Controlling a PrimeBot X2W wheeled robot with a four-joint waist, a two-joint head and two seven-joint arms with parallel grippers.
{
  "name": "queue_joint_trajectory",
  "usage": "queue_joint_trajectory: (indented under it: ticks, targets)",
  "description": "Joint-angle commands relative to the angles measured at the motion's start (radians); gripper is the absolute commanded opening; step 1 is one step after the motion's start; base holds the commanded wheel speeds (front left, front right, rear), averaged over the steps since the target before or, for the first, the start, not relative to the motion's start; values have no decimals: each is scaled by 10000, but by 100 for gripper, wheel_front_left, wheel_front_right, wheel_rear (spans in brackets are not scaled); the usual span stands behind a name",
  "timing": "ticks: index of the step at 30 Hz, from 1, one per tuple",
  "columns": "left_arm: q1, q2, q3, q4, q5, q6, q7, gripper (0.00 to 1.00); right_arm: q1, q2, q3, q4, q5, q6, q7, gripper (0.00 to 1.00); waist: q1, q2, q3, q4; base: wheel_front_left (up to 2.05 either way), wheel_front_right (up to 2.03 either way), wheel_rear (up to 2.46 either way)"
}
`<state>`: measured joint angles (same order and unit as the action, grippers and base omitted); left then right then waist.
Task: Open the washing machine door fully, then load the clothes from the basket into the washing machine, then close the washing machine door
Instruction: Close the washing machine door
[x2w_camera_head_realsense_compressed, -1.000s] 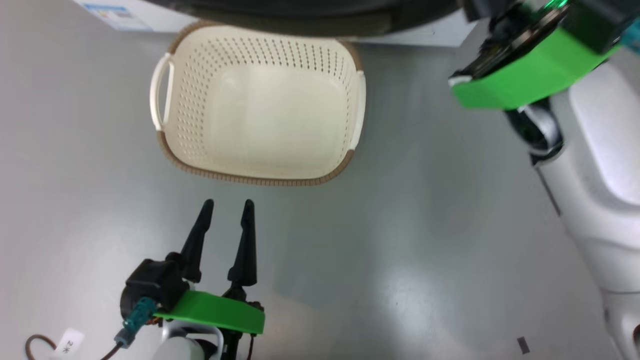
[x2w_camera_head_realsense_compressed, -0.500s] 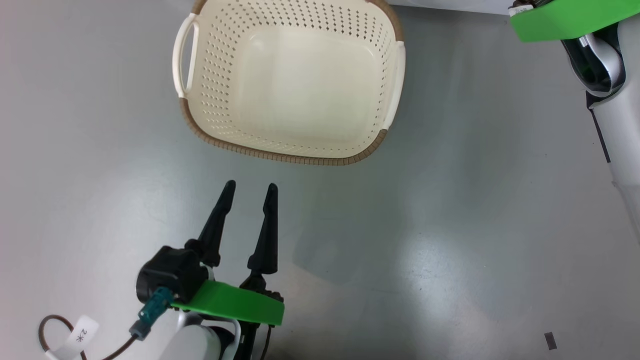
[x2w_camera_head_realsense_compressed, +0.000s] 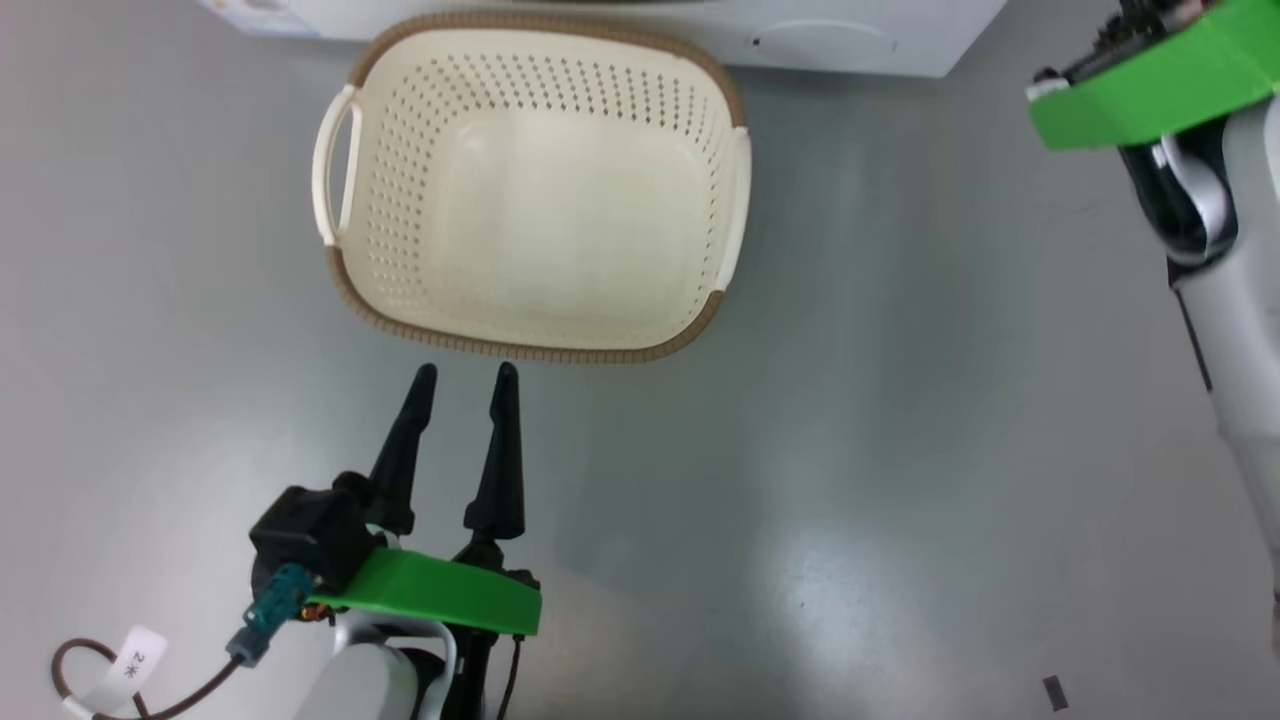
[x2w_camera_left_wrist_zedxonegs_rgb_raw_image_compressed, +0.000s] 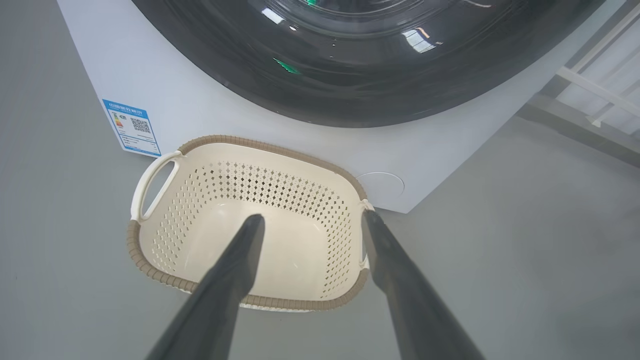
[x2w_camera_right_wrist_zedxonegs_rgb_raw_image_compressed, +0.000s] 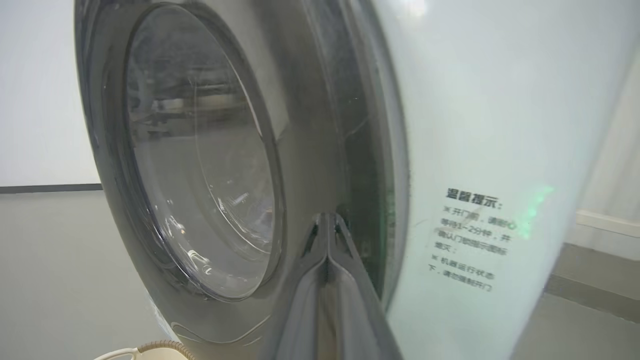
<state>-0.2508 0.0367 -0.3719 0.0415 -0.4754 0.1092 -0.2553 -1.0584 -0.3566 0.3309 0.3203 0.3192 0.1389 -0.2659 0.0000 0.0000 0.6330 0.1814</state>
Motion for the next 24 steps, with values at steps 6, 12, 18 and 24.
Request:
queue_joint_trajectory:
  ticks: [6, 12, 18, 24]
  targets:
    - [542, 135, 800, 380, -13, -212, -65, 100, 2194, 431, -286, -1077, 319, -82, 41, 32, 0, 0, -1585, -818, 0, 0, 0]
    - [1145, 135, 1409, 707, 261, -334, -65, 100, 3878, 640, -131, -1678, 277, -82, 41, 96, 0, 0, -2771, -1471, 0, 0, 0]
    - [1631, 135, 1693, 959, 385, -485, -65, 100, 5176, 748, -175, -2041, 128, -82, 41, 100, 0, 0, -3861, -1919, 0, 0, 0]
    - [2097, 135, 1892, 1317, 493, -702, -65, 100, 6873, 746, -610, -2303, -34, -82, 41, 100, 0, 0, -4966, -2100, 0, 0, 0]
